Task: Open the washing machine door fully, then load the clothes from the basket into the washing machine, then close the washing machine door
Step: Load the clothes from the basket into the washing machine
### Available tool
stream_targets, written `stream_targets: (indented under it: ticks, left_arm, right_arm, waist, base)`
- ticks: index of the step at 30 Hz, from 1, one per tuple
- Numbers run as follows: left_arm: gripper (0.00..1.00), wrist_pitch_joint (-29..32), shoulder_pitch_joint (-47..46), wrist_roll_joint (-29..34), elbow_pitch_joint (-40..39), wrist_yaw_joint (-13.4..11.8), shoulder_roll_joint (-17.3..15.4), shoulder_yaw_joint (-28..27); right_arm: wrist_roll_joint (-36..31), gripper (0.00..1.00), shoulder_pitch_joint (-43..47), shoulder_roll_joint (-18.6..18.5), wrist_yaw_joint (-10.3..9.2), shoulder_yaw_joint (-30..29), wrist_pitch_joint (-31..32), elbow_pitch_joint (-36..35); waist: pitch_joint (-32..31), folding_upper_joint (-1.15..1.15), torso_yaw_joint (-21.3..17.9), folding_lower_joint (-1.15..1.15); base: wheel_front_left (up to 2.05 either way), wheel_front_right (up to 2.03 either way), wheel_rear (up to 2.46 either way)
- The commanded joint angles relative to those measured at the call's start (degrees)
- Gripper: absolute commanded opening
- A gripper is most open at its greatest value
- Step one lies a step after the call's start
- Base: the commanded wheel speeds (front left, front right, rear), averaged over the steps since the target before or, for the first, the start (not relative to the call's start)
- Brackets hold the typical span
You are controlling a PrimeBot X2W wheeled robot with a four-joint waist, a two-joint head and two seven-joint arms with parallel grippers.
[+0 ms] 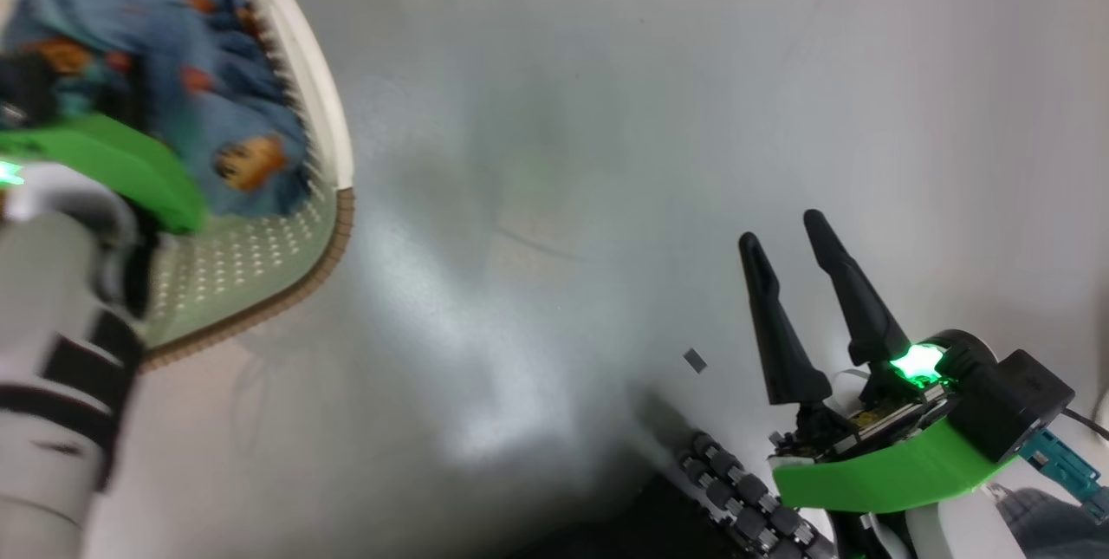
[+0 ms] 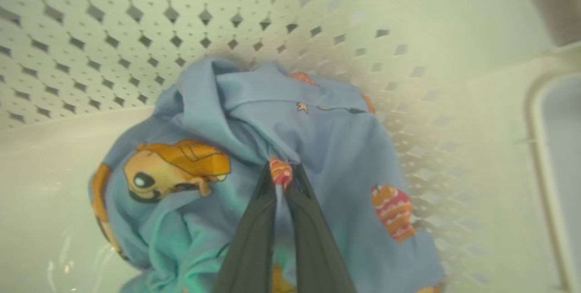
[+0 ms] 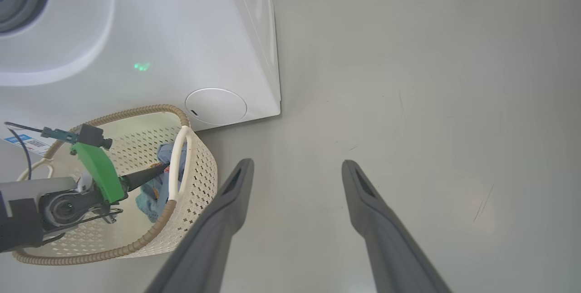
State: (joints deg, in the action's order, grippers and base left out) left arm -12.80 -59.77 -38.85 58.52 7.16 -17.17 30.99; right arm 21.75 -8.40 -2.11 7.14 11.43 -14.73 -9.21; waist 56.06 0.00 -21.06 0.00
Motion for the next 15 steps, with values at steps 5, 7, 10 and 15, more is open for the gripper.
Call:
stream_targets:
  ticks: [5, 7, 10, 15]
  left_arm:
    - [0.00, -1.5, 10.5, -8.0, -11.6, 0.3, -1.0, 0.4]
    - [0.00, -1.8, 13.2, -9.8, -14.7, 0.3, -1.8, 0.3]
    - [0.00, -2.1, 17.0, -11.3, -17.8, 0.3, -2.5, -0.6]
    - [0.00, -2.2, 23.9, -11.8, -22.1, 0.3, -1.6, -4.8]
  right_arm:
    - [-1.3, 1.00, 0.4, -0.8, 0.35, -1.5, -0.3, 1.6]
    - [-1.8, 1.00, 0.3, -0.8, 0.35, -2.4, -0.3, 2.4]
    - [-2.5, 1.00, 0.4, -0.8, 0.35, -3.4, -0.3, 3.6]
    - [-3.5, 1.00, 1.6, -0.8, 0.35, -4.2, -0.3, 5.4]
  waist:
    - [-7.8, 0.00, 6.2, 0.00]
    - [-10.1, 0.00, 7.6, 0.00]
    - [-13.9, 0.00, 9.5, 0.00]
    - [-20.5, 0.00, 11.8, 0.00]
  base:
    - [0.00, 0.00, 0.00]
    - [0.00, 0.00, 0.00]
    - [0.00, 0.00, 0.00]
    - [0.00, 0.00, 0.00]
